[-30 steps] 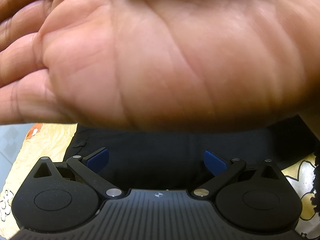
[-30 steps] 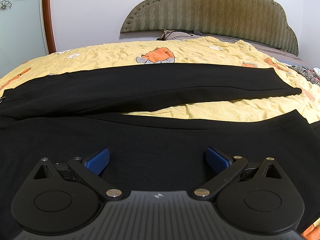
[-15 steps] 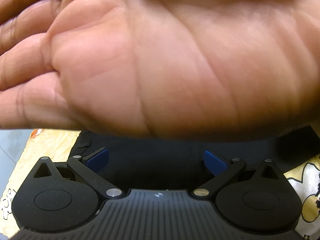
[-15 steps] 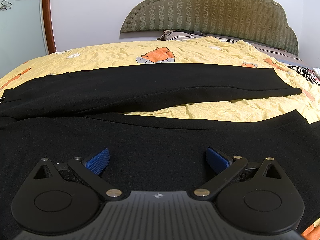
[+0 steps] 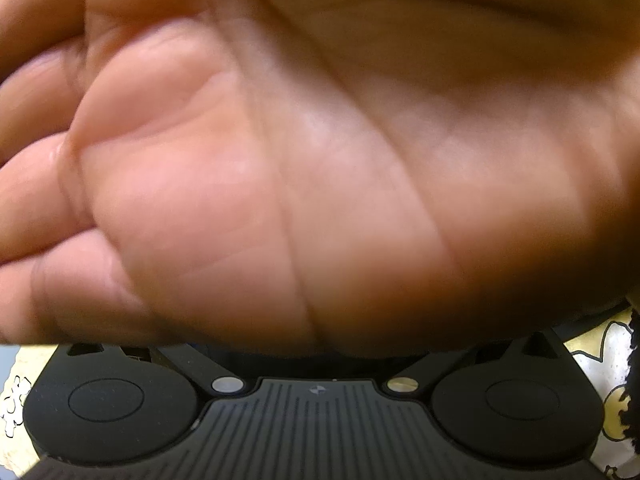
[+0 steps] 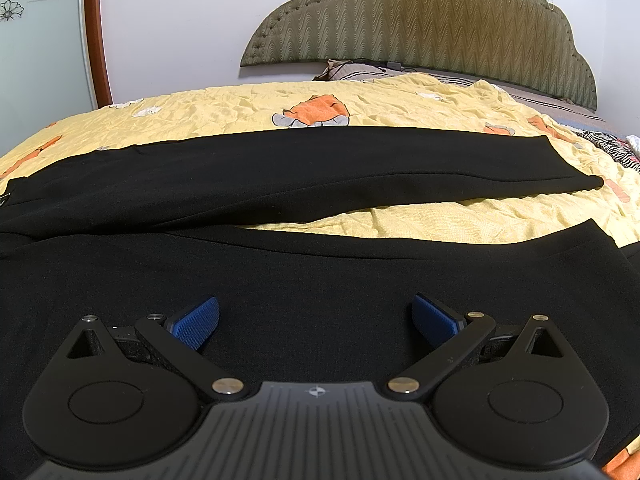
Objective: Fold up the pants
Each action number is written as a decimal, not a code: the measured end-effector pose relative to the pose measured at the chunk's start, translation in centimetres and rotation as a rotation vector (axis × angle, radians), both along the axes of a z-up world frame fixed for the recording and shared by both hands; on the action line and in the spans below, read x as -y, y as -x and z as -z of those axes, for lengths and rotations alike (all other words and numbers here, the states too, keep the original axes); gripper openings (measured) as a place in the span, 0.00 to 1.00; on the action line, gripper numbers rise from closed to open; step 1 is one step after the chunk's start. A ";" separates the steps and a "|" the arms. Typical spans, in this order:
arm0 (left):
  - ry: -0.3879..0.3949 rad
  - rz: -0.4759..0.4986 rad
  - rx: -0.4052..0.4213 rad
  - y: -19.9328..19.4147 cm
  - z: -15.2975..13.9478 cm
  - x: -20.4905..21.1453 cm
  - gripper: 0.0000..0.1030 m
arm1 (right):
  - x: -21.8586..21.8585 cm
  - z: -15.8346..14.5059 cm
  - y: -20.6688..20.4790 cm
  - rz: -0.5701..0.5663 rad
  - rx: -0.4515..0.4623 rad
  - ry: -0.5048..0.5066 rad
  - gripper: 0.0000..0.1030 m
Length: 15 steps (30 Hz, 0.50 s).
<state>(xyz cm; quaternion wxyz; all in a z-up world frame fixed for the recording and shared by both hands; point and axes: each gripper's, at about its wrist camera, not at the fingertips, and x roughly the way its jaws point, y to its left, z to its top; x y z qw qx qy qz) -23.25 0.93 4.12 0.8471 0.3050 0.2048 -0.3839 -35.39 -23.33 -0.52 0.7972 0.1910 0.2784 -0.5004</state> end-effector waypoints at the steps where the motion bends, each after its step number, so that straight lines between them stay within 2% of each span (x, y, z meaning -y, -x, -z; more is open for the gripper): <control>1: 0.000 0.000 0.000 0.0 0.0 0.0 1.00 | 0.0 0.0 0.0 0.000 0.000 0.000 1.00; 15: -0.003 0.000 0.001 -0.7 -0.3 0.8 1.00 | 0.0 0.0 0.0 0.000 0.000 0.000 1.00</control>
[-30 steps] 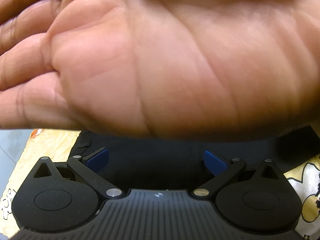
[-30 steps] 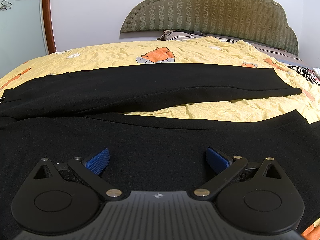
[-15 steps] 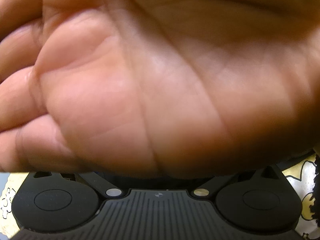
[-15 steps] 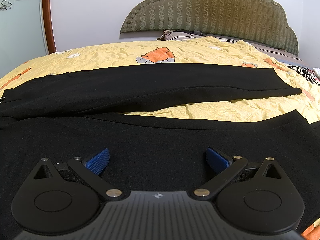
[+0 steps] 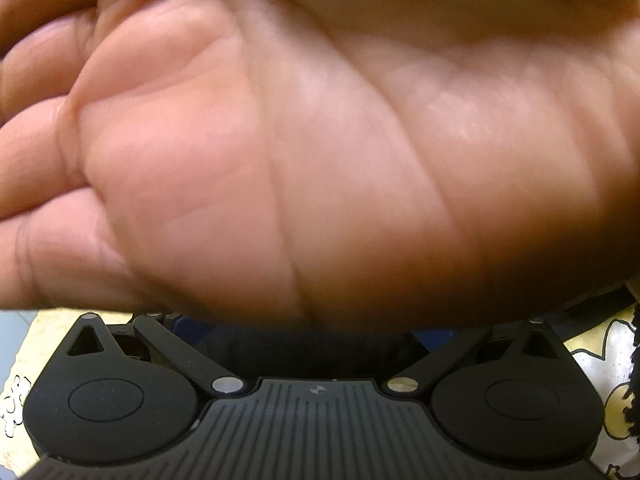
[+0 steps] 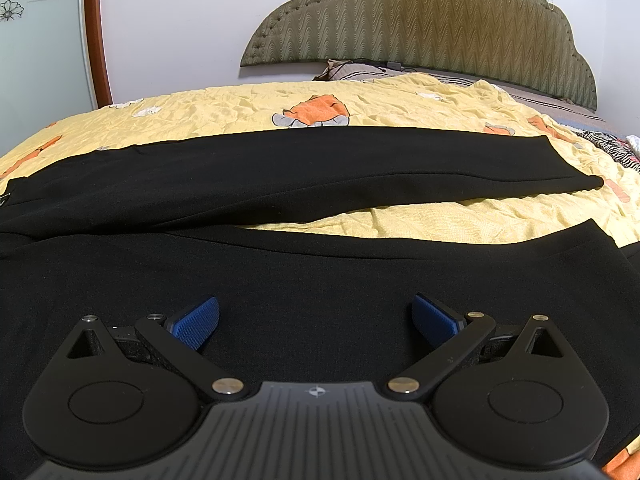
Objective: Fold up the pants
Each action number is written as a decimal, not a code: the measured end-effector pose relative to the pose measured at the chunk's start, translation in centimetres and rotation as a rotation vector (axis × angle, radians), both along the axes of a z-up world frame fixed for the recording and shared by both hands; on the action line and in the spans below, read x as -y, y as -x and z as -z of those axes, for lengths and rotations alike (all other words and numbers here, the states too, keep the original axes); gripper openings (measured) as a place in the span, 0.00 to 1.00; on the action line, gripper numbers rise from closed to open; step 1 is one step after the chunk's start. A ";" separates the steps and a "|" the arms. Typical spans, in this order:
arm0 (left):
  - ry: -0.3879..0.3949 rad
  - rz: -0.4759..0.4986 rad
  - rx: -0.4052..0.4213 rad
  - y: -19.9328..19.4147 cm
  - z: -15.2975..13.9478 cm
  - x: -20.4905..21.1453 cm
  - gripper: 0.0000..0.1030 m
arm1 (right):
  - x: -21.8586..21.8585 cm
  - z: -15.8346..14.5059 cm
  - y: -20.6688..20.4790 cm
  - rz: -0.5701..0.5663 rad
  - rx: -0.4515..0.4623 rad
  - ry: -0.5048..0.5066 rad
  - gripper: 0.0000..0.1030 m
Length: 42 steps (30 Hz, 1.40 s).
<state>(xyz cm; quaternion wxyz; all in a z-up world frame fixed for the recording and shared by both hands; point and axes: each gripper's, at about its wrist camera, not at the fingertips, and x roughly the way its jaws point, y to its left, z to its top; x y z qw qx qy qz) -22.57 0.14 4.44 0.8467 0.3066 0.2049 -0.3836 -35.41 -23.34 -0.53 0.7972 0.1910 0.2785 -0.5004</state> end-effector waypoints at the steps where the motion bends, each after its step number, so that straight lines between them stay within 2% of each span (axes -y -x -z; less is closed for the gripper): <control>1: -0.001 0.001 0.000 0.0 0.0 0.0 1.00 | 0.0 0.0 0.0 0.000 0.000 0.000 1.00; 20: 0.016 0.001 -0.005 -0.1 -0.7 -0.5 1.00 | 0.0 0.0 0.0 0.000 0.000 0.000 1.00; 28: 0.176 -0.004 -0.169 -5.3 -2.5 -2.8 1.00 | 0.0 0.0 0.0 0.000 0.000 0.000 1.00; 33: 0.172 -0.041 -0.226 -7.3 -3.4 -1.8 1.00 | 0.0 0.0 0.0 0.000 0.000 0.000 1.00; 37: 0.133 -0.086 -0.253 -8.3 -3.8 -1.0 1.00 | 0.0 0.0 0.0 0.000 0.000 0.000 1.00; 42: 0.147 -0.136 -0.208 -10.0 -4.4 -1.6 1.00 | 0.0 0.0 -0.1 0.002 -0.001 0.000 1.00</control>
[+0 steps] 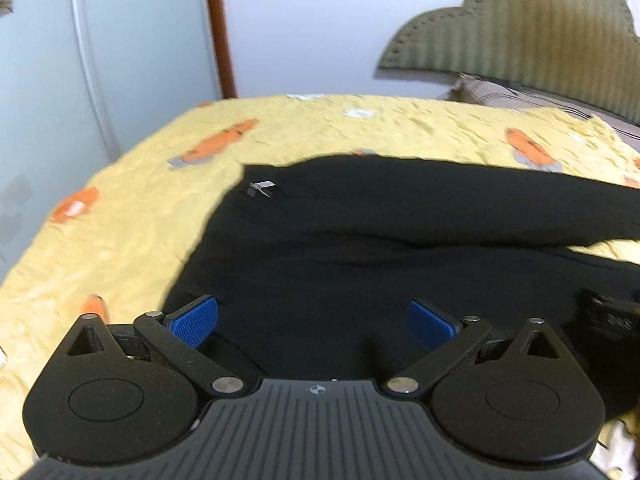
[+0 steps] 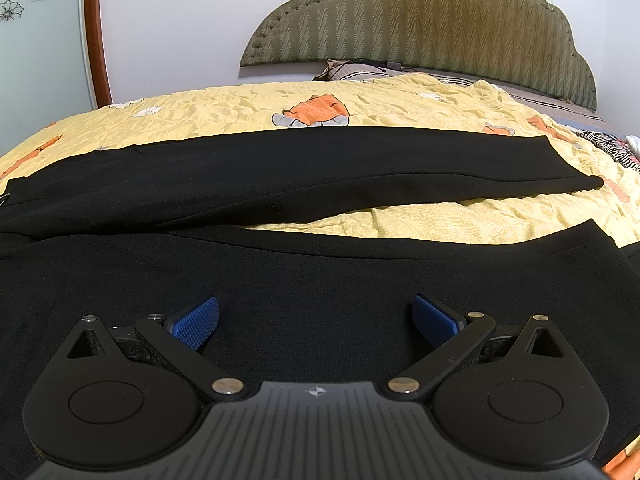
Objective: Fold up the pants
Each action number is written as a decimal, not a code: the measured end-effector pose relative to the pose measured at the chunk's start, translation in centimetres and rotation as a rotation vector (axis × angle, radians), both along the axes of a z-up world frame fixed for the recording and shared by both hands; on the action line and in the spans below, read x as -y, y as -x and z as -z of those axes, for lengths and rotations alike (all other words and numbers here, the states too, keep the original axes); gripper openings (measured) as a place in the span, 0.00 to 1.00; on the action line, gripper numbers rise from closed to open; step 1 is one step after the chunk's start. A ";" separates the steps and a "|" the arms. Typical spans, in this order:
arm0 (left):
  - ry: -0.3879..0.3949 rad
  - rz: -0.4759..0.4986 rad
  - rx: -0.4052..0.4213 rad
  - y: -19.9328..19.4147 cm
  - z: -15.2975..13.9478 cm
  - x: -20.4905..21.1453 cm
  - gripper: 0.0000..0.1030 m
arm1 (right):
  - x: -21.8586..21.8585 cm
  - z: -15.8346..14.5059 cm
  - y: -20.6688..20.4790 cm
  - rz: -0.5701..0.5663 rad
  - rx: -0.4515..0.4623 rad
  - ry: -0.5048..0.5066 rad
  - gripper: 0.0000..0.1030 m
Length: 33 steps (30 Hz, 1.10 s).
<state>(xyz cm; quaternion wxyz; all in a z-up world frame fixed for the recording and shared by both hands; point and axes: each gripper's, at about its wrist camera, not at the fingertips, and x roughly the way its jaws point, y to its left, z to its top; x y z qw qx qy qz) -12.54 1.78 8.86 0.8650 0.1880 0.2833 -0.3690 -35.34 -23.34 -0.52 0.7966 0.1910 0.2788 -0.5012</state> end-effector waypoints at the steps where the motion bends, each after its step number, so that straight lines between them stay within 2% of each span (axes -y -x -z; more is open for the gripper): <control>1: 0.000 -0.013 0.002 -0.5 -0.2 0.1 1.00 | 0.0 0.0 0.0 -0.002 -0.001 -0.002 1.00; 3: -0.003 -0.034 -0.014 -1.7 -0.5 0.8 1.00 | -0.1 -0.6 0.5 -0.047 -0.019 -0.038 1.00; 4: -0.010 -0.038 -0.021 -2.2 -0.6 1.2 1.00 | -0.3 -1.0 1.0 -0.067 0.010 -0.063 1.00; 5: -0.023 -0.043 -0.018 -2.7 -0.7 1.7 1.00 | -0.9 -1.9 1.9 -0.085 0.084 -0.073 1.00; 7: -0.059 -0.060 0.025 -3.2 -0.7 2.9 1.00 | -2.9 -4.4 3.2 -0.158 0.222 0.003 1.00; 8: -0.072 -0.066 0.051 -3.3 -0.8 3.4 1.00 | -4.2 -6.0 3.1 -0.200 0.248 0.088 1.00; 10: -0.088 -0.073 0.084 -3.6 -0.9 4.5 1.00 | -6.0 -8.5 2.2 -0.268 0.249 0.240 1.00; 11: -0.090 -0.070 0.088 -3.7 -1.0 5.0 1.00 | -6.4 -9.4 1.3 -0.311 0.228 0.262 1.00; 13: -0.087 -0.070 0.081 -4.1 -1.0 5.8 1.00 | -5.6 -10.2 -1.4 -0.366 0.150 0.198 1.00; 15: -0.088 -0.074 0.074 -4.4 -1.0 6.4 1.00 | -4.8 -10.3 -3.4 -0.324 0.120 0.159 1.00; 19: -0.106 -0.067 0.097 -4.8 -0.7 7.4 1.00 | -4.7 -11.1 -5.2 -0.364 0.126 0.260 1.00; 23: -0.117 -0.055 0.097 -5.6 -0.4 8.1 1.00 | -2.9 -11.3 -7.4 -0.456 0.077 0.244 1.00; 25: -0.120 -0.057 0.096 -6.1 -0.3 8.4 1.00 | -2.4 -11.5 -7.3 -0.436 0.141 0.307 1.00; 27: -0.120 -0.062 0.087 -6.6 -0.1 8.5 1.00 | -1.8 -11.8 -6.9 -0.463 0.204 0.361 1.00; 31: -0.131 -0.069 0.081 -7.4 0.1 8.8 1.00 | -0.3 -11.6 -9.5 -0.491 0.095 0.295 1.00; 33: -0.132 -0.072 0.077 -7.8 0.2 8.9 1.00 | 0.1 -11.2 -10.4 -0.507 0.080 0.286 1.00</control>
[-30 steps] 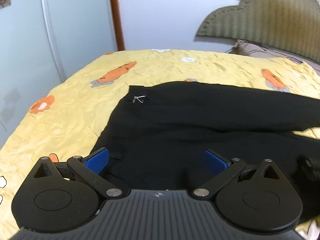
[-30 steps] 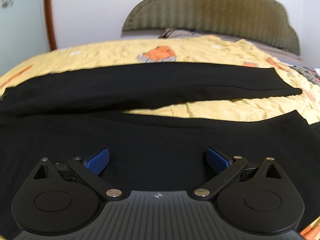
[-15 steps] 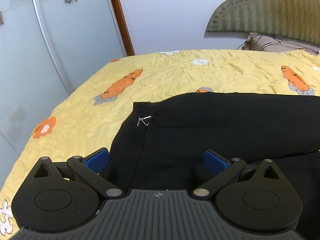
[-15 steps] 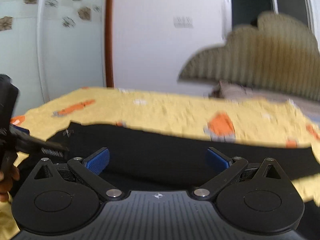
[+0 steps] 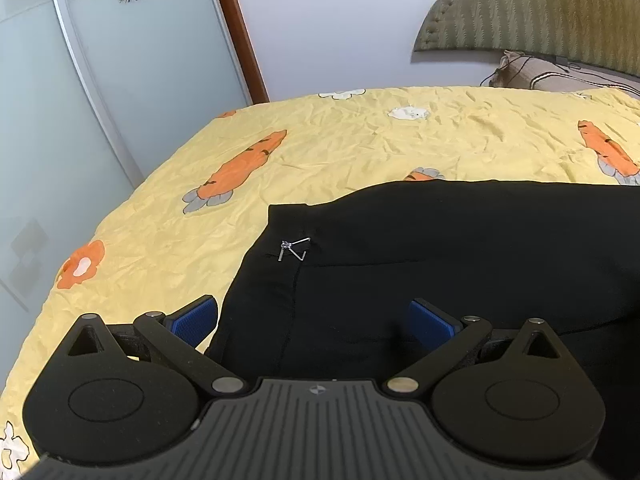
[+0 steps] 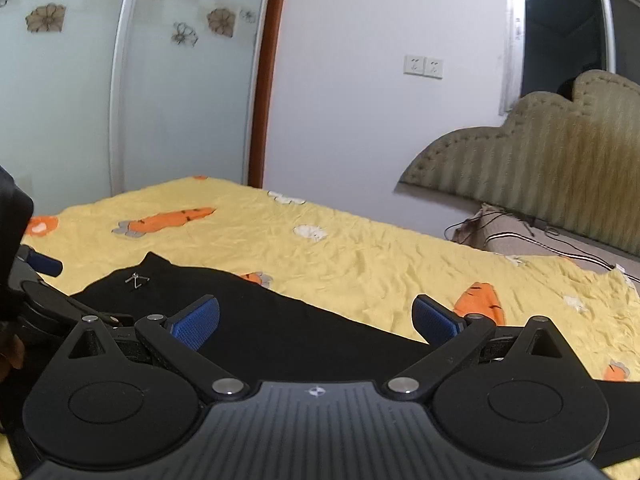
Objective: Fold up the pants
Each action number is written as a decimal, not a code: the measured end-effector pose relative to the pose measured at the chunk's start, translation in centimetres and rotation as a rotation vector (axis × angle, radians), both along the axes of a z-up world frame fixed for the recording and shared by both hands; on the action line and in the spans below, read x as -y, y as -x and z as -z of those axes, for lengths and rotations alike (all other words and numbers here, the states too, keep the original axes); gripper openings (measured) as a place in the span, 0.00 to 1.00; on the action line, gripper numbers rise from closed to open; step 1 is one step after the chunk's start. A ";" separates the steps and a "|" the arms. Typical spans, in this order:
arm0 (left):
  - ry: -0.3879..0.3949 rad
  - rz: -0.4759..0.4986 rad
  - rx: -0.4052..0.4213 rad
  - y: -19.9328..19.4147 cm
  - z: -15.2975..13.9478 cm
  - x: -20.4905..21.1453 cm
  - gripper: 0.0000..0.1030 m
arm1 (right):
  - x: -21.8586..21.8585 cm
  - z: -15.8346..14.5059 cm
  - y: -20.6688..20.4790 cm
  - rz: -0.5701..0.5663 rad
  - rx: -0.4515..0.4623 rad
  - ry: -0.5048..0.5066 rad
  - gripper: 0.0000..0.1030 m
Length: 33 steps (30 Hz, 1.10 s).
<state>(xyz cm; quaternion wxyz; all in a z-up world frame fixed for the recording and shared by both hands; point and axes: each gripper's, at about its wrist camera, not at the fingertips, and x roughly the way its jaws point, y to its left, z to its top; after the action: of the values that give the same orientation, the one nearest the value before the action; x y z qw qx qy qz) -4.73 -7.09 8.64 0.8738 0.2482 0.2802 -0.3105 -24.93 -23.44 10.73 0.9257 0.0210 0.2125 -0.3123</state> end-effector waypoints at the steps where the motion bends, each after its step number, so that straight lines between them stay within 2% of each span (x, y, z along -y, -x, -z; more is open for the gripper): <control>1: 0.002 -0.001 -0.006 -0.2 0.0 0.0 1.00 | 0.2 0.1 -0.5 -0.021 -0.011 -0.002 1.00; 3: 0.006 0.001 -0.018 -0.5 0.1 -0.1 1.00 | 0.6 0.5 -1.6 -0.074 -0.053 0.001 1.00; 9: -0.007 0.011 -0.036 -1.4 0.4 0.2 1.00 | 3.3 2.4 -5.1 -0.121 -0.177 0.016 1.00; 12: -0.008 0.007 -0.034 -1.8 0.4 0.0 1.00 | 4.9 3.2 -6.6 -0.152 -0.195 0.024 1.00; 17: -0.001 0.001 -0.077 -3.1 0.1 -0.2 1.00 | 9.4 4.5 -9.7 -0.256 -0.197 -0.076 1.00; 21: 0.006 -0.005 -0.094 -4.4 -0.2 -0.2 1.00 | 13.5 5.3 -13.4 -0.376 -0.199 -0.252 0.99; 24: 0.021 -0.004 -0.141 -5.5 -0.5 -0.2 1.00 | 15.7 6.7 -16.4 -0.424 -0.258 -0.359 0.86; 26: 0.036 -0.002 -0.200 -6.4 -0.7 0.0 0.99 | 16.0 8.1 -18.2 -0.430 -0.343 -0.393 0.56; 27: 0.047 -0.003 -0.227 -6.8 -0.8 0.1 0.99 | 15.6 8.4 -18.5 -0.443 -0.353 -0.365 0.53; 28: 0.059 0.000 -0.254 -7.2 -0.9 0.2 0.99 | 15.3 8.2 -18.5 -0.476 -0.360 -0.356 0.33; 29: 0.069 0.006 -0.282 -7.6 -1.1 0.5 0.99 | 14.9 8.0 -18.4 -0.499 -0.358 -0.362 0.17; 31: 0.097 0.011 -0.342 -8.5 -1.4 1.2 0.99 | 13.3 7.4 -17.7 -0.496 -0.372 -0.281 0.09; 33: 0.133 0.015 -0.422 -9.7 -1.5 2.1 0.98 | 10.9 6.8 -16.6 -0.498 -0.381 -0.157 0.07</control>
<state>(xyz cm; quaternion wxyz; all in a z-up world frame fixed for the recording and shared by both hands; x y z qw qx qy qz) 4.94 -9.18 10.15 0.8080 0.1216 0.4336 -0.3800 -8.29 -34.33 3.97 0.9127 -0.0192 0.4041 -0.0570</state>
